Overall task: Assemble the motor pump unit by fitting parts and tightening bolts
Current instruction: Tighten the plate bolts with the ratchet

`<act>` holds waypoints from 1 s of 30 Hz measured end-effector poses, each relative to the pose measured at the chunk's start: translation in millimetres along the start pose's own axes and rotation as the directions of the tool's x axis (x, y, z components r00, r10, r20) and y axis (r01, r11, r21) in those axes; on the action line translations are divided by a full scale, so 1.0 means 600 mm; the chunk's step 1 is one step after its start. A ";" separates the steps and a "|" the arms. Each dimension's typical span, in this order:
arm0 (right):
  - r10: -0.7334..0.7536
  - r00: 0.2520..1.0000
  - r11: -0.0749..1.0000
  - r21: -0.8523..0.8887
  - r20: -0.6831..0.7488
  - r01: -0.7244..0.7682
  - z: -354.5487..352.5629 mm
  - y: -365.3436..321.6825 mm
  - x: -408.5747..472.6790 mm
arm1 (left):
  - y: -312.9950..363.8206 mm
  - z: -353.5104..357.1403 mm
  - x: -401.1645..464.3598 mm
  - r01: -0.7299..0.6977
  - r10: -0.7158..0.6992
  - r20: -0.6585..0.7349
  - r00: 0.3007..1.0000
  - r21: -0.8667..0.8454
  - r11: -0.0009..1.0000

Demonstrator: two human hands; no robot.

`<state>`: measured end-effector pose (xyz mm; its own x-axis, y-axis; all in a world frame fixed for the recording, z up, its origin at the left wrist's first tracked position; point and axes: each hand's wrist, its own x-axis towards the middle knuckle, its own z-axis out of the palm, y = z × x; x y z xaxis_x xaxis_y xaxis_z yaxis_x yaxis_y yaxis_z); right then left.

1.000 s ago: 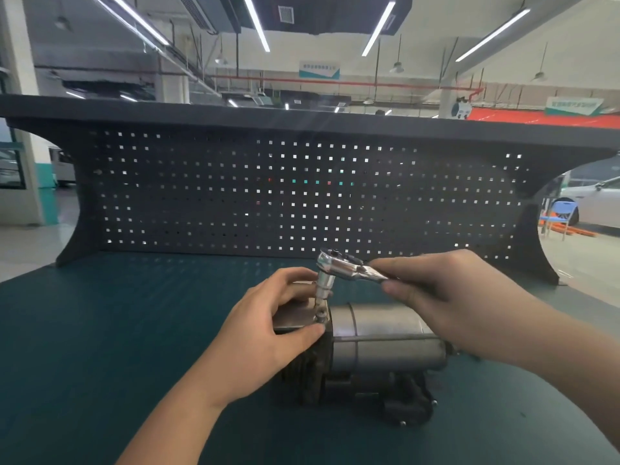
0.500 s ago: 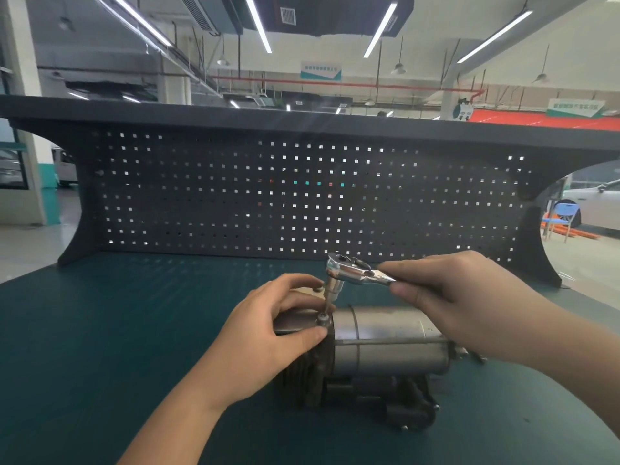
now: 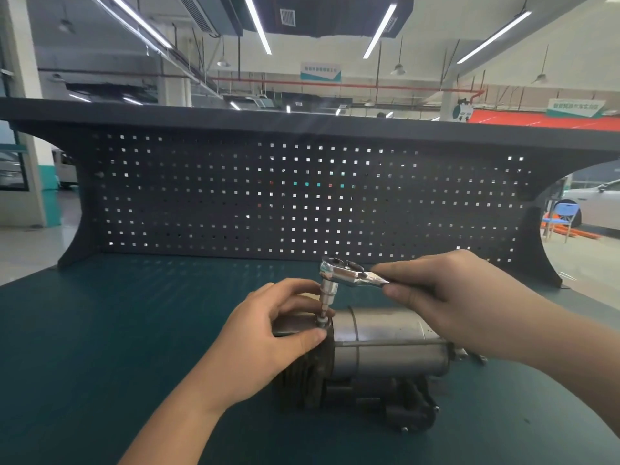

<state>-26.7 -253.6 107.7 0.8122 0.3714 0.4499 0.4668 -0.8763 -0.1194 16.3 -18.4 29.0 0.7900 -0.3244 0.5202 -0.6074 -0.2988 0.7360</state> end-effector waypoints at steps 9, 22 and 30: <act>-0.014 0.986 1.000 -0.020 0.166 0.017 -0.040 -0.018 0.027 | 0.022 0.040 0.015 -0.104 0.120 -0.312 0.942 0.068 0.992; -0.361 0.925 -0.354 0.900 0.120 -0.255 0.025 0.023 -0.036 | 0.027 0.043 0.013 -0.027 0.026 -0.297 0.955 -0.001 1.000; -0.037 0.707 0.820 0.383 -0.707 0.426 0.104 -0.076 -0.027 | 0.026 0.042 0.012 -0.027 -0.006 -0.254 0.967 -0.125 0.992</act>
<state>-39.7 -200.5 50.8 0.3094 0.0780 0.9477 0.8627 -0.4423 -0.2453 10.5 -47.9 33.3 0.7889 -0.0842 0.6087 -0.6131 -0.1755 0.7703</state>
